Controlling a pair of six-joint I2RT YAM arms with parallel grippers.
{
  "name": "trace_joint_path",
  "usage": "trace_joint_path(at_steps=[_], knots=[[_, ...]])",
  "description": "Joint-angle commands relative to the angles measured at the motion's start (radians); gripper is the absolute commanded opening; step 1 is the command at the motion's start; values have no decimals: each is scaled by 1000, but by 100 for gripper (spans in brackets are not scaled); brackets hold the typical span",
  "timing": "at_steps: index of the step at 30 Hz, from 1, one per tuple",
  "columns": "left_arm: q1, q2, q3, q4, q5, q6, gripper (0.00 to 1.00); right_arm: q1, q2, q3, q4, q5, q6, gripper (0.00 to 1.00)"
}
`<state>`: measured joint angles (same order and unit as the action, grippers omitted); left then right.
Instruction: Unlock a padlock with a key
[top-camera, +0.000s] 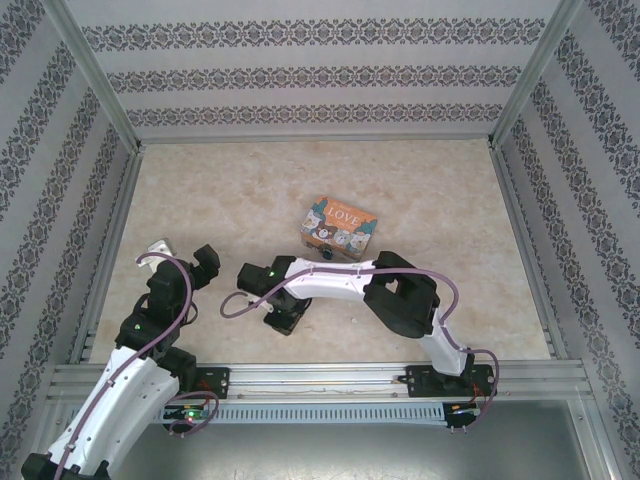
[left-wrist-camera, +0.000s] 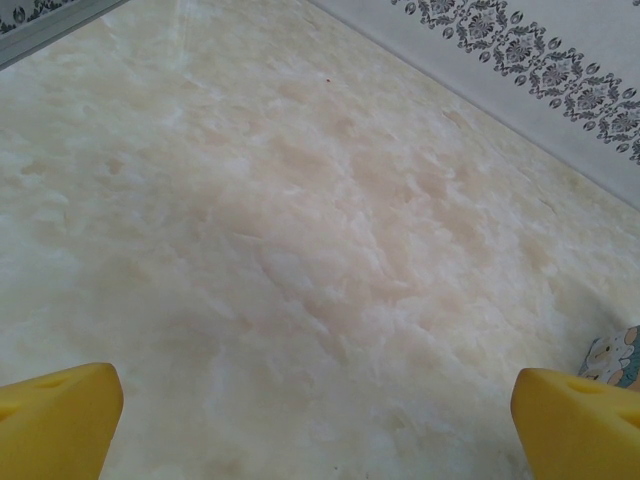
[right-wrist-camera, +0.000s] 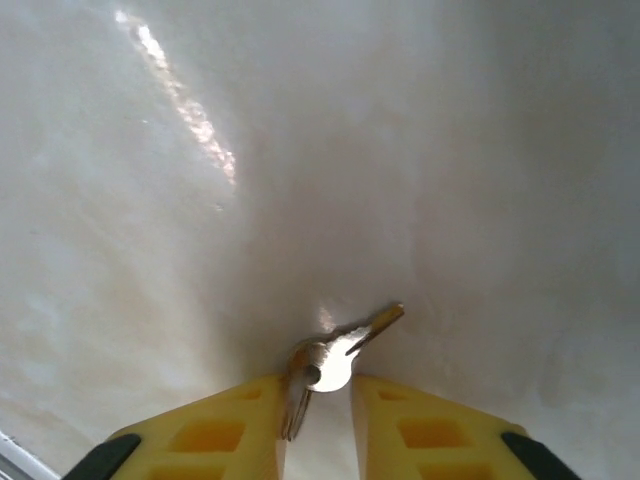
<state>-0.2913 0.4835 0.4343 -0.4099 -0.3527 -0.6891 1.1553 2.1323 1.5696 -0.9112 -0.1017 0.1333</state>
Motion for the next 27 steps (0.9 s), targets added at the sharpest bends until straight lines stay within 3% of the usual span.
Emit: trace_joint_path(at_steps=[1, 5, 12, 20, 27], knots=[[13, 2, 21, 37, -15, 20, 99, -20, -15, -57, 68, -12, 9, 18], [13, 14, 37, 36, -1, 41, 100, -52, -101, -150, 172, -24, 17, 0], [14, 93, 97, 53, 98, 85, 99, -126, -346, -371, 419, -11, 23, 0], [14, 322, 197, 206, 415, 1, 98, -241, -627, -605, 736, -88, 97, 0], [12, 563, 286, 420, 725, -276, 92, -381, -815, -759, 1017, -167, 243, 0]])
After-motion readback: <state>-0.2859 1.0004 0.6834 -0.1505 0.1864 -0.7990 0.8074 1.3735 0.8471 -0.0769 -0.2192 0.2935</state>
